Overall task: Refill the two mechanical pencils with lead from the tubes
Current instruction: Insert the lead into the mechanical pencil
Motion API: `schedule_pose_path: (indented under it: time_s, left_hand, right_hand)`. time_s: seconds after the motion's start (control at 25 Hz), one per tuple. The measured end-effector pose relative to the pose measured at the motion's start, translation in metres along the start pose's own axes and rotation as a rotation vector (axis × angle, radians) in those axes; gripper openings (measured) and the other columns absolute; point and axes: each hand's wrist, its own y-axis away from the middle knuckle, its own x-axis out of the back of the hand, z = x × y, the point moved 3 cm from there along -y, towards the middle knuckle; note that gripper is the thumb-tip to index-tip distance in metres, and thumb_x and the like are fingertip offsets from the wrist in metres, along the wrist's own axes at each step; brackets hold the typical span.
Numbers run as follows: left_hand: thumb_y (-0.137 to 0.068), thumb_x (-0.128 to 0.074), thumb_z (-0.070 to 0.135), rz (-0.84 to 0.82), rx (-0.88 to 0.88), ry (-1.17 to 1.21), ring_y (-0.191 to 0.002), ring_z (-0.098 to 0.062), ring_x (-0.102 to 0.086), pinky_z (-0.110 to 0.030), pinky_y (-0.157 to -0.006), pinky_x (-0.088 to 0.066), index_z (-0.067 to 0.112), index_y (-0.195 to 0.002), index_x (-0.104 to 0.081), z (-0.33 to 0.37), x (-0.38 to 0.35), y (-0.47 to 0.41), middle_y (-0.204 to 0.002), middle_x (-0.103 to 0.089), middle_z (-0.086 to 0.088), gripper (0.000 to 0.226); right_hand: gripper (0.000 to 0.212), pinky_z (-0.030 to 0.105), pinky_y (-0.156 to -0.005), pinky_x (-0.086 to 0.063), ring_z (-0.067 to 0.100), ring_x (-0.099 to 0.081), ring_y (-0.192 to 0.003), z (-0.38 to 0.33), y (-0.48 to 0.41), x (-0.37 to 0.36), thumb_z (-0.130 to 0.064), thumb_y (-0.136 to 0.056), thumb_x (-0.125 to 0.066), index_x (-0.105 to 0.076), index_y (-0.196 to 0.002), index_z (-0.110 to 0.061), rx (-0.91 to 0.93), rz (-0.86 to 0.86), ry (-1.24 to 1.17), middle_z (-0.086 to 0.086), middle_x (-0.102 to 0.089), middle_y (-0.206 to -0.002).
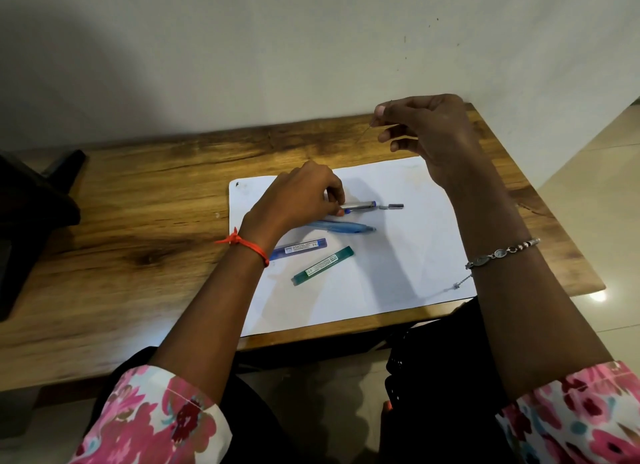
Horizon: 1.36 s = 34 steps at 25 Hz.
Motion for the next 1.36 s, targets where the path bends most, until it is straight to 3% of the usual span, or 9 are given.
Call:
schedule_pose_path:
  time_s: [0.16,0.36,0.52,0.8,1.36]
  left_hand:
    - [-0.079,-0.067,0.019,0.017,-0.022,0.076,-0.089,-0.021,-0.059,-0.033,-0.071,-0.047,0.016,-0.089,-0.07,-0.002,0.003,-0.001,-0.094,-0.067,-0.002,0.011]
    - [-0.076,-0.071,0.011,0.181,0.03,0.548,-0.068,0.001,-0.06,-0.017,-0.064,-0.05,0.011,-0.085,-0.068,0.001,0.036,0.008,-0.079,-0.065,0.003,0.009]
    - [-0.076,-0.069,0.002,0.264,0.006,0.904,-0.068,-0.004,-0.065,-0.025,-0.065,-0.057,0.019,-0.076,-0.062,-0.001,0.053,0.018,-0.069,-0.07,0.011,0.018]
    - [-0.072,-0.071,0.0,0.249,-0.026,0.908,-0.067,-0.005,-0.066,-0.027,-0.066,-0.058,0.02,-0.075,-0.063,0.003,0.052,0.018,-0.065,-0.07,0.015,0.022]
    - [-0.069,-0.074,0.001,0.239,0.008,0.887,-0.068,-0.005,-0.065,-0.033,-0.069,-0.058,0.02,-0.074,-0.064,0.004,0.05,0.018,-0.064,-0.07,0.015,0.023]
  right_hand:
    - [0.006,0.024,-0.052,-0.047,0.016,-0.06,-0.056,-0.002,0.001,-0.001,-0.008,-0.082,-0.067,-0.071,-0.081,-0.003,0.014,-0.012,-0.011,0.007,-0.071,-0.073]
    - [0.005,0.025,-0.051,-0.044,0.017,-0.057,-0.057,-0.016,0.005,-0.004,-0.006,-0.081,-0.067,-0.071,-0.078,-0.003,0.169,-0.01,-0.127,0.002,-0.071,-0.068]
    - [0.008,0.026,-0.051,-0.04,0.02,-0.054,-0.056,-0.025,0.01,-0.007,-0.003,-0.079,-0.066,-0.071,-0.074,-0.006,0.284,-0.058,-0.294,0.005,-0.07,-0.067]
    - [0.012,0.025,-0.053,-0.041,0.017,-0.055,-0.058,-0.035,0.013,-0.005,-0.009,-0.072,-0.067,-0.074,-0.067,-0.017,0.382,-0.144,-0.428,0.001,-0.07,-0.066]
    - [0.007,0.026,-0.053,-0.041,0.019,-0.053,-0.056,-0.035,0.012,-0.005,-0.011,-0.069,-0.071,-0.075,-0.067,-0.017,0.415,-0.173,-0.36,0.001,-0.07,-0.065]
